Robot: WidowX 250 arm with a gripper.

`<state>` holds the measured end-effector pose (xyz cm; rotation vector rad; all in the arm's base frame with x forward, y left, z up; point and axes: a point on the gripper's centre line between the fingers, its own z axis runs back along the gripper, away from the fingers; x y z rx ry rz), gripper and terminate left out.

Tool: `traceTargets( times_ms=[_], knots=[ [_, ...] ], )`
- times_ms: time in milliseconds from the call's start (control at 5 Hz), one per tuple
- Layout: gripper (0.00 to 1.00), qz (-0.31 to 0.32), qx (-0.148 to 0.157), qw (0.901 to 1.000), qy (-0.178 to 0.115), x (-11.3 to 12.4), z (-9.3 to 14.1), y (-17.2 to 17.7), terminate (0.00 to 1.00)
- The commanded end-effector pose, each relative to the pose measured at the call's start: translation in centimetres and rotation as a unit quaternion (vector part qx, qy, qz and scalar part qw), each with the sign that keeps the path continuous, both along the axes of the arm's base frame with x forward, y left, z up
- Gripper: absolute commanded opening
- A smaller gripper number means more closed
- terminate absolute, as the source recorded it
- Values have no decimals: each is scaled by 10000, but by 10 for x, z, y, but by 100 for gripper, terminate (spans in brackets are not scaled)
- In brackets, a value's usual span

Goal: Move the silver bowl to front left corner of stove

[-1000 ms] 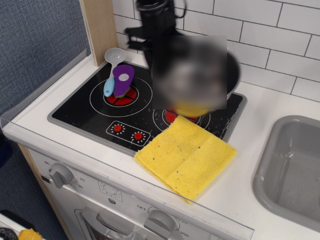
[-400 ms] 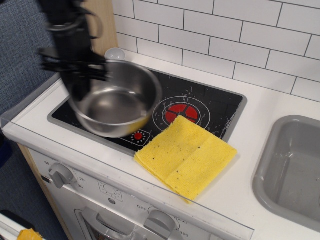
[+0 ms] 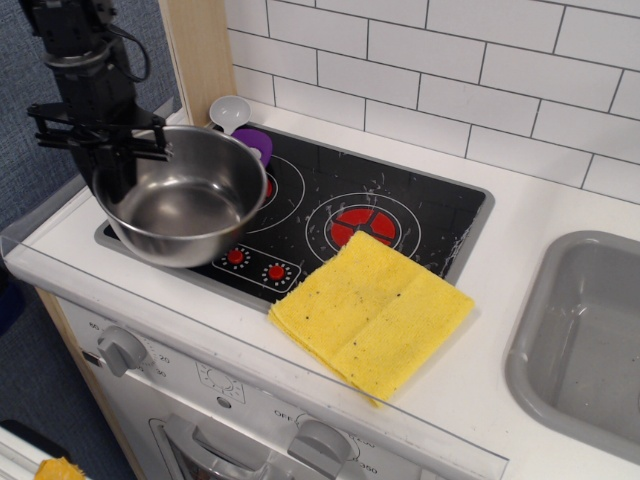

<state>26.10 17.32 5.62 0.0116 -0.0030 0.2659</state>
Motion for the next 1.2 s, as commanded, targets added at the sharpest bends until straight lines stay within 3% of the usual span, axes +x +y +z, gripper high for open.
traceTargets(
  times_ms=[0, 200, 400, 800, 1000],
  knots=[
    [0, 48, 251, 9996, 124, -6, 10, 24, 0],
    [0, 150, 281, 9994, 125, -17, 11, 27, 0],
    [100, 168, 217, 9996, 117, -21, 12, 27, 0],
    [100, -198, 144, 9996, -122, -16, 20, 11, 0],
    [100, -705, 200, 9971, -204, -12, 35, 0, 0]
  ],
)
